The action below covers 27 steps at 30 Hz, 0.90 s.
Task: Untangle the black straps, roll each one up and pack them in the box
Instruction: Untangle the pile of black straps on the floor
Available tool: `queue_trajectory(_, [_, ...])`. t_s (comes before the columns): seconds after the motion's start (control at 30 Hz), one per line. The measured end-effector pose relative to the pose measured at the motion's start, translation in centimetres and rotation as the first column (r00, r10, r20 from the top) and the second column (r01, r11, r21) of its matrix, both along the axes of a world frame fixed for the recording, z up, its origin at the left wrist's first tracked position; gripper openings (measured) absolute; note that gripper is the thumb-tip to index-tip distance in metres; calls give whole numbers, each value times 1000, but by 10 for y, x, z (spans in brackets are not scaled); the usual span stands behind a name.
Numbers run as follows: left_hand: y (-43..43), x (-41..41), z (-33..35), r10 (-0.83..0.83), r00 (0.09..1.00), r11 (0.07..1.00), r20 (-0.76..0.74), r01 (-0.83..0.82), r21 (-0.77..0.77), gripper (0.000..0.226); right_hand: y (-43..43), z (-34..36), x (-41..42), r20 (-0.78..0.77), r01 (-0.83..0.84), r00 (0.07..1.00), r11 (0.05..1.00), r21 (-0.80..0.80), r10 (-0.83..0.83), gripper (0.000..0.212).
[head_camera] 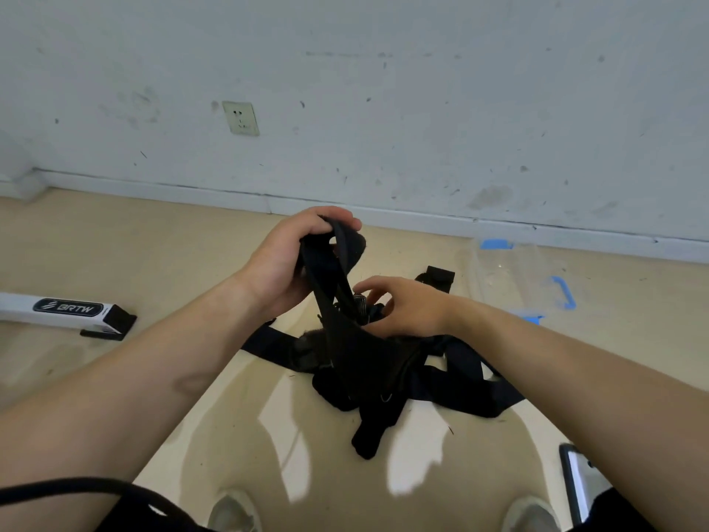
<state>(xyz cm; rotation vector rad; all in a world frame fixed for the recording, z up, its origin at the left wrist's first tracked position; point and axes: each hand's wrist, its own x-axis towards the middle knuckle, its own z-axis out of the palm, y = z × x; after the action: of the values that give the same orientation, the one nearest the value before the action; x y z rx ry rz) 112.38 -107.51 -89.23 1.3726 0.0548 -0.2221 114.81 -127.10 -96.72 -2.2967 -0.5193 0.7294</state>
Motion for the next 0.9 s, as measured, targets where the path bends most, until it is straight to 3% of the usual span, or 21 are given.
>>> queue_trajectory(0.1, [0,-2,3,-29,1000,997,11,30,-66,33,4,-2,-3,-58,34,998,997,66,-30,85])
queue_trajectory(0.17, [1,-2,5,-35,999,994,15,36,-100,33,6,-1,-6,-54,40,998,996,82,-36,63])
queue_trajectory(0.27, [6,1,5,-31,999,997,28,33,-63,30,5,1,-7,102,121,986,988,96,-131,29])
queue_trajectory(0.33, [16,5,1,-34,998,998,44,32,50,28,-1,3,-2,145,214,962,967,136,-233,27])
queue_trajectory(0.4, [30,8,-5,-51,998,951,36,37,306,36,-12,7,4,96,333,927,915,230,-361,27])
queue_trajectory(0.47, [39,8,-11,-78,997,823,0,64,565,37,-22,10,10,41,441,879,842,310,-475,29])
queue_trajectory(0.53, [42,8,-19,-122,990,719,-64,133,682,33,-29,12,15,45,459,864,823,334,-501,35])
queue_trajectory(0.6, [37,7,-26,-140,985,659,-97,166,734,27,-31,11,19,48,422,883,833,358,-468,39])
queue_trajectory(0.7, [28,6,-29,-151,981,611,-123,190,768,40,-29,14,19,62,357,908,843,403,-414,33])
queue_trajectory(0.83, [20,4,-29,-201,963,661,-180,269,700,67,-22,23,14,128,313,906,840,443,-404,22])
queue_trajectory(0.9, [15,5,-29,-205,965,717,-162,261,646,47,-17,25,9,120,302,910,833,463,-397,22])
